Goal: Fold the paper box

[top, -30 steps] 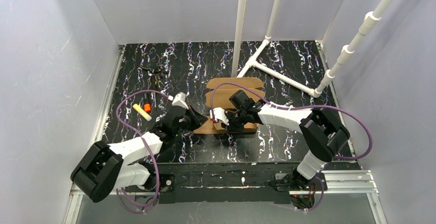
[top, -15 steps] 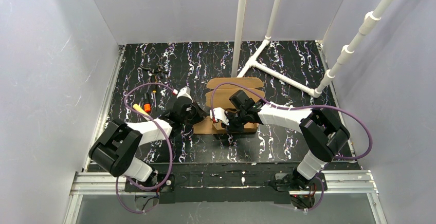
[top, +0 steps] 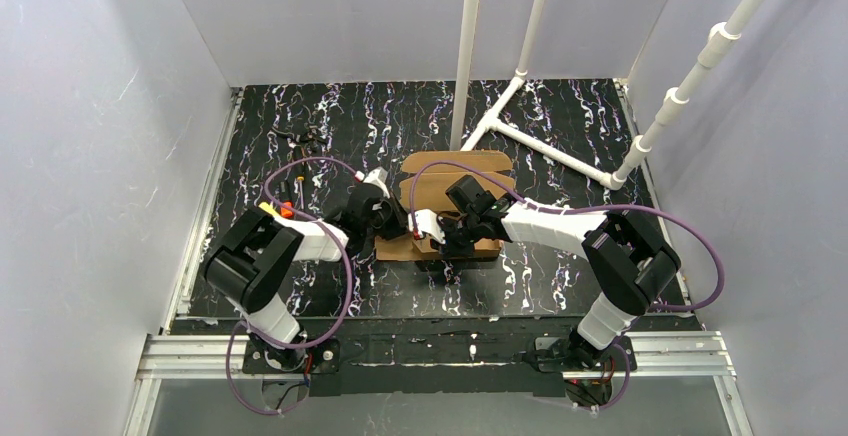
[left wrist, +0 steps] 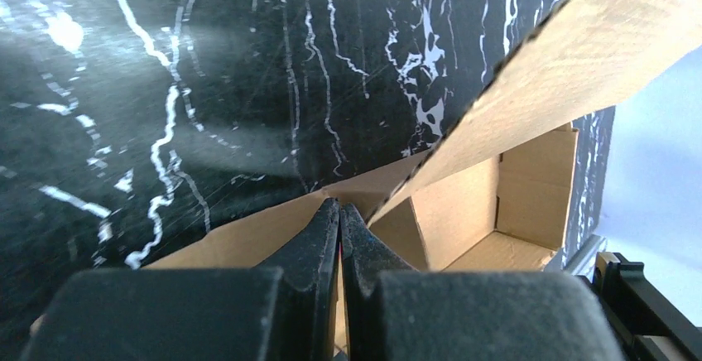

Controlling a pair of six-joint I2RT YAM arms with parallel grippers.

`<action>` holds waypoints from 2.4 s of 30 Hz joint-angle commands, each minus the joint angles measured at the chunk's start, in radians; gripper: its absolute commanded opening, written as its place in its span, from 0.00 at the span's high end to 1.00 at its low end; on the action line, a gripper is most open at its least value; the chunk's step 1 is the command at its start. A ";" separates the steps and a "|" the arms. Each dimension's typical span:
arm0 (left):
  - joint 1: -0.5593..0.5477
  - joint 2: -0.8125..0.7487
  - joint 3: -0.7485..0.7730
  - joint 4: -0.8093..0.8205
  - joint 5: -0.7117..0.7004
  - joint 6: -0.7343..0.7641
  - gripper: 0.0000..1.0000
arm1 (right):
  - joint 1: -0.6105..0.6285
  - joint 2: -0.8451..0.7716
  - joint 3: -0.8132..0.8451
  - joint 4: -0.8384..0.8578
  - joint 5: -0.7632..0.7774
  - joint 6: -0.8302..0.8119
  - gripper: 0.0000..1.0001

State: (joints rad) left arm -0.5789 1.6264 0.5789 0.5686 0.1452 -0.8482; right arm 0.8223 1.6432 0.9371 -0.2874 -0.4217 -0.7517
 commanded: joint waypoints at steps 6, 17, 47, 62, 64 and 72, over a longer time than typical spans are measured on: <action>0.005 -0.042 -0.015 0.063 0.012 0.003 1.00 | 0.008 0.046 0.003 -0.018 0.016 -0.008 0.99; 0.142 -0.521 -0.059 -0.565 -0.055 0.157 0.72 | 0.008 0.041 0.008 -0.021 0.028 -0.012 0.99; 0.202 -0.321 -0.240 -0.205 0.174 -0.043 0.97 | 0.008 0.043 0.006 -0.027 0.010 -0.012 0.99; 0.180 -0.425 -0.230 -0.089 0.354 -0.062 1.00 | 0.008 0.049 0.014 -0.006 0.036 0.014 0.99; 0.164 -0.409 -0.213 -0.076 0.362 -0.070 1.00 | 0.008 0.049 0.013 -0.002 0.038 0.018 0.99; 0.087 -0.259 -0.118 -0.042 0.389 -0.068 1.00 | 0.008 0.054 0.012 0.003 0.039 0.024 0.99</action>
State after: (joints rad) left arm -0.4545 1.3018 0.4091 0.5110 0.4835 -0.9211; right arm 0.8230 1.6527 0.9463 -0.2806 -0.4103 -0.7349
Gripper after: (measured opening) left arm 0.012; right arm 0.073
